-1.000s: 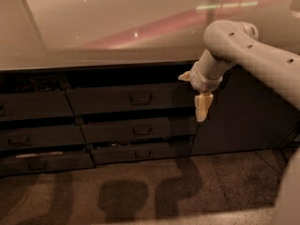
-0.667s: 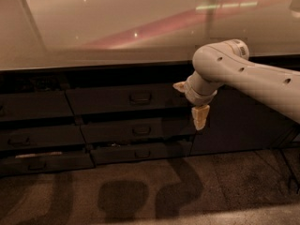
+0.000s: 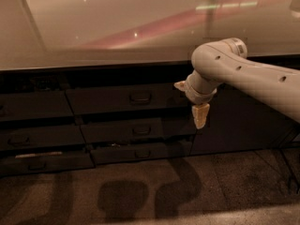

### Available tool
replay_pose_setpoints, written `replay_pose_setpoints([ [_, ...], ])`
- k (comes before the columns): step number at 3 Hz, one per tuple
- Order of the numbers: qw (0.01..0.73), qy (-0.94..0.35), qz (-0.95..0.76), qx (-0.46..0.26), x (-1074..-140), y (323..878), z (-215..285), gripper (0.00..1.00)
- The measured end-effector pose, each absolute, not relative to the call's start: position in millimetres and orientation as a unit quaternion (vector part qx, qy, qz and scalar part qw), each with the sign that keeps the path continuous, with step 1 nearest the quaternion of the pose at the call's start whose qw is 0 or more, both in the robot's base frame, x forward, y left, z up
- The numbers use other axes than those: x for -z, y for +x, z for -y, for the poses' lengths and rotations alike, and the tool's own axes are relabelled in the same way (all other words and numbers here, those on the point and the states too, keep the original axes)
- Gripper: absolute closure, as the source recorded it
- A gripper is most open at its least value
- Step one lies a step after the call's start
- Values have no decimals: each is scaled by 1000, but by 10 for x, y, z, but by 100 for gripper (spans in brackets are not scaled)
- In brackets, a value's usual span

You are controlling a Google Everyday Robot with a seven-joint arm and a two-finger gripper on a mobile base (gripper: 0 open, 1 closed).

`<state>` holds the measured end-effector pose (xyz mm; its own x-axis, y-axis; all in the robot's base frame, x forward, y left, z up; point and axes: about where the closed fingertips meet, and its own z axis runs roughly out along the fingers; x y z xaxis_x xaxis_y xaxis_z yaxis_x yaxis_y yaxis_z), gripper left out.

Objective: Open top drawer

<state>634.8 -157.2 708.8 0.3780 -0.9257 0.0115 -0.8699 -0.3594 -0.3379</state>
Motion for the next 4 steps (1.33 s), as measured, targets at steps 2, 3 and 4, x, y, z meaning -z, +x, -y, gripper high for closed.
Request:
replay_pose_setpoints([
  [2,99,-808,-573,95,-6913,6887,1750,0],
  [3,90,-806,-575,107,-6904,6881,1748,0],
  [4,73,-810,-575,91,-6776,7270,1870,0],
])
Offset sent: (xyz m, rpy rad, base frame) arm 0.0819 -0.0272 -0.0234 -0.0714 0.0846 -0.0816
